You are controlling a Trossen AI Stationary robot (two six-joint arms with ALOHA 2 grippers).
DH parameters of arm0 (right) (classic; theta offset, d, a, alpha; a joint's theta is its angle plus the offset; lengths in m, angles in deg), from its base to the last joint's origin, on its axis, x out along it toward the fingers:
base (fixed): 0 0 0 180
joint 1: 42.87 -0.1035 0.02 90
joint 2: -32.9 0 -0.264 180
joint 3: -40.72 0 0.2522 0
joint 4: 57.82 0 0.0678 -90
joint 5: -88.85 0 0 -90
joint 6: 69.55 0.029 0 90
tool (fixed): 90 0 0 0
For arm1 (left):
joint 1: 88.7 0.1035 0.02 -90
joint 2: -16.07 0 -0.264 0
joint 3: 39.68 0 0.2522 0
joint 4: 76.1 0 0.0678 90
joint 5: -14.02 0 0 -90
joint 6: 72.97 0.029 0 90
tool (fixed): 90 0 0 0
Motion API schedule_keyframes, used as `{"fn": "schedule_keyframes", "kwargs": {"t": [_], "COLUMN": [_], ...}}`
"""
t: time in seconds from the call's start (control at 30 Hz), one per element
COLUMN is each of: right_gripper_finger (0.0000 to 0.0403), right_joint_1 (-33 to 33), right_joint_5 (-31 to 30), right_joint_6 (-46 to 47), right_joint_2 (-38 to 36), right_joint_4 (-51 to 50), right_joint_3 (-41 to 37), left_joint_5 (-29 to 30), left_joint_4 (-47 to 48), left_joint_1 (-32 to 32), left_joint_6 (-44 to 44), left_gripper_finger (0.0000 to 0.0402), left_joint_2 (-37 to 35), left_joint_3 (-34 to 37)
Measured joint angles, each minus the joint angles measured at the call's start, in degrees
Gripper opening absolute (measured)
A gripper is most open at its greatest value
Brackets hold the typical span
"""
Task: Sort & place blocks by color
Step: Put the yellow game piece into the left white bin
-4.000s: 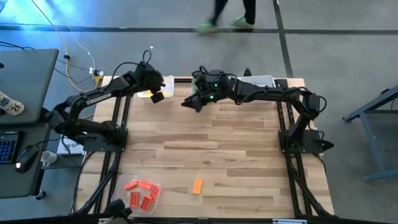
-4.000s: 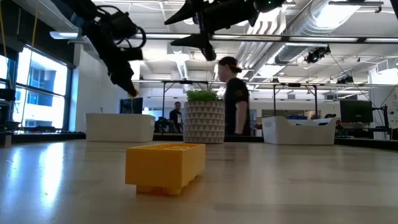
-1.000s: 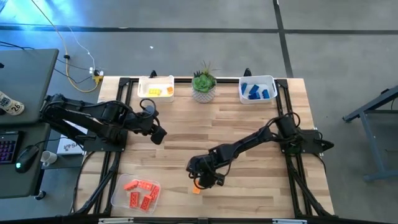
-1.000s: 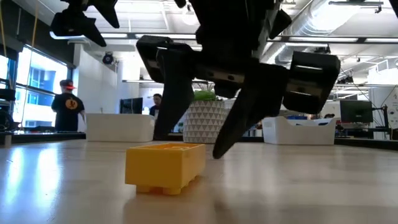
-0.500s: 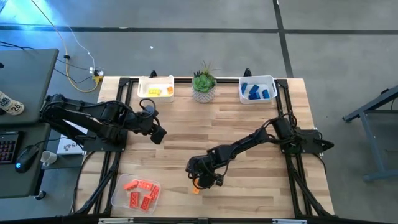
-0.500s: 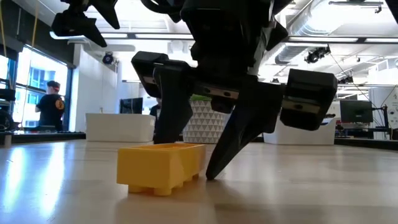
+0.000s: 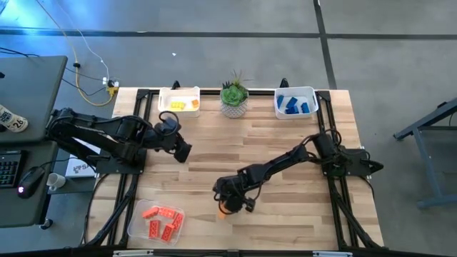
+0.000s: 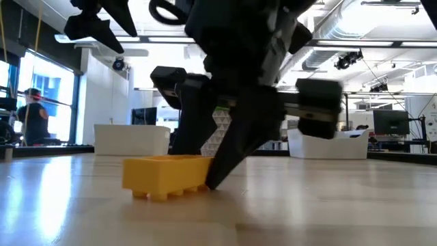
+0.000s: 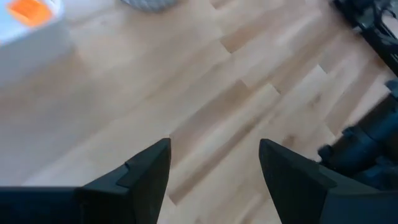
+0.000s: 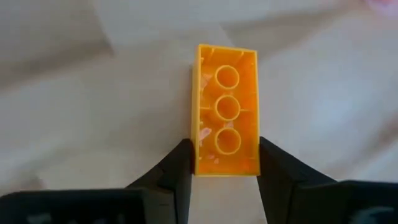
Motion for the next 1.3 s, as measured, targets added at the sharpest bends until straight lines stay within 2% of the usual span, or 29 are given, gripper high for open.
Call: {"fn": "schedule_keyframes", "kwargs": {"t": [0.27, 0.47, 0.63, 1.03, 1.3], "right_gripper_finger": [0.0115, 0.0115, 0.0115, 0.0115, 0.0115], "right_joint_1": [5.04, 10.51, 15.01, 23.24, 25.59], "right_joint_5": [-9.71, -11.26, -13.97, -18.81, -22.76], "right_joint_6": [2.62, 7.19, 12.40, 25.94, 25.94], "right_joint_2": [-1.90, -2.52, -3.36, -3.47, -3.52], "right_joint_4": [0.19, 1.14, 1.52, 0.93, 0.12], "right_joint_3": [-0.20, -0.20, 0.96, 15.23, 21.59], "left_joint_5": [5.83, 6.23, 3.85, -14.64, -34.52], "left_joint_4": [0.21, 0.22, 0.17, -1.77, -9.17], "left_joint_1": [6.07, 14.52, 22.91, 46.05, 59.27], "left_joint_6": [7.07, 13.63, 21.10, 36.89, 40.54], "left_gripper_finger": [0.0232, 0.0232, 0.0231, 0.0231, 0.0230], "left_joint_2": [0.00, 0.00, -0.02, 0.00, 0.00], "left_joint_3": [0.00, 0.00, 0.00, 0.00, 0.00]}}
